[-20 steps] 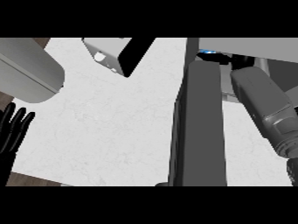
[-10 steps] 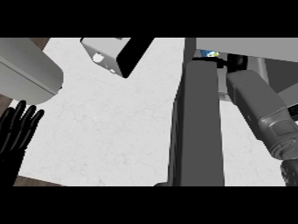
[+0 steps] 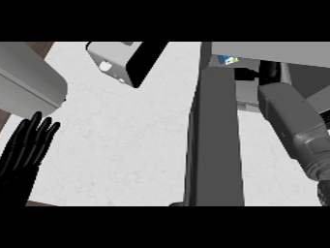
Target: Pick up the milk, place it into the microwave and close the microwave
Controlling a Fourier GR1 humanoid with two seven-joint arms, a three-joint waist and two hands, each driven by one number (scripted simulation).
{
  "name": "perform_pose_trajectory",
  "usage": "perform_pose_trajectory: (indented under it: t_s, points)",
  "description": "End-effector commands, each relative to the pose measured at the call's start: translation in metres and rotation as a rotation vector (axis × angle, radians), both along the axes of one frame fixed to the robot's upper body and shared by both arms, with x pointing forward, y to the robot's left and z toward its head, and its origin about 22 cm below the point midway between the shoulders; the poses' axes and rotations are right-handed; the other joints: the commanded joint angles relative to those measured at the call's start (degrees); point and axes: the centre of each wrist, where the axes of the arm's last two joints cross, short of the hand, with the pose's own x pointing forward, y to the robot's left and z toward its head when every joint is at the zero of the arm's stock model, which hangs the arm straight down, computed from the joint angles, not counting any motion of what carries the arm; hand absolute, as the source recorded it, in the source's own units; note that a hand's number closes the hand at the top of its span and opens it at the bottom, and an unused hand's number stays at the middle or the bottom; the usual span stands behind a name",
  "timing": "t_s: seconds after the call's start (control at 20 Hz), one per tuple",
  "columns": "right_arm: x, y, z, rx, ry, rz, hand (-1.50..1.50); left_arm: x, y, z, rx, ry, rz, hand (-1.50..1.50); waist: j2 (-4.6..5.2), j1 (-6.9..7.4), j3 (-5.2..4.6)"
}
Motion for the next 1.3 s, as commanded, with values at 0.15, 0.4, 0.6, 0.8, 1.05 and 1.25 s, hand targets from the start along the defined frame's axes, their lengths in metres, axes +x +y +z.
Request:
perform_pose_trajectory:
  t_s: [0.15,0.4,0.6,0.8,1.05,1.25]
  points:
    - [-0.008,-0.020,-0.012,0.024,0.024,0.049,-1.50,-0.001,-0.011,-0.007,-0.013,-0.003,-0.032,-1.50,-0.29,-0.44,-0.02]
    - [-0.018,-0.015,-0.033,0.073,0.005,0.071,-1.50,-0.001,-0.019,-0.001,0.007,0.010,-0.020,-1.50,-0.76,-1.54,0.05]
    - [-0.021,-0.018,-0.037,0.105,0.017,0.096,-1.50,0.002,-0.024,-0.012,0.005,0.014,-0.009,-1.50,-1.48,-3.00,-0.11]
    - [-0.033,-0.009,-0.058,0.125,0.018,0.109,-1.50,0.004,-0.023,-0.010,0.021,0.025,-0.060,-1.50,-1.51,-2.96,-0.08]
    - [-0.047,0.004,-0.082,0.227,0.008,0.224,-1.50,0.021,-0.028,-0.012,0.018,0.067,-0.094,-1.50,-2.27,-5.04,-0.15]
    - [-0.052,-0.017,-0.084,0.296,0.017,0.259,-1.50,0.024,-0.037,-0.026,0.018,0.095,-0.139,-1.50,-2.79,-6.02,-0.22]
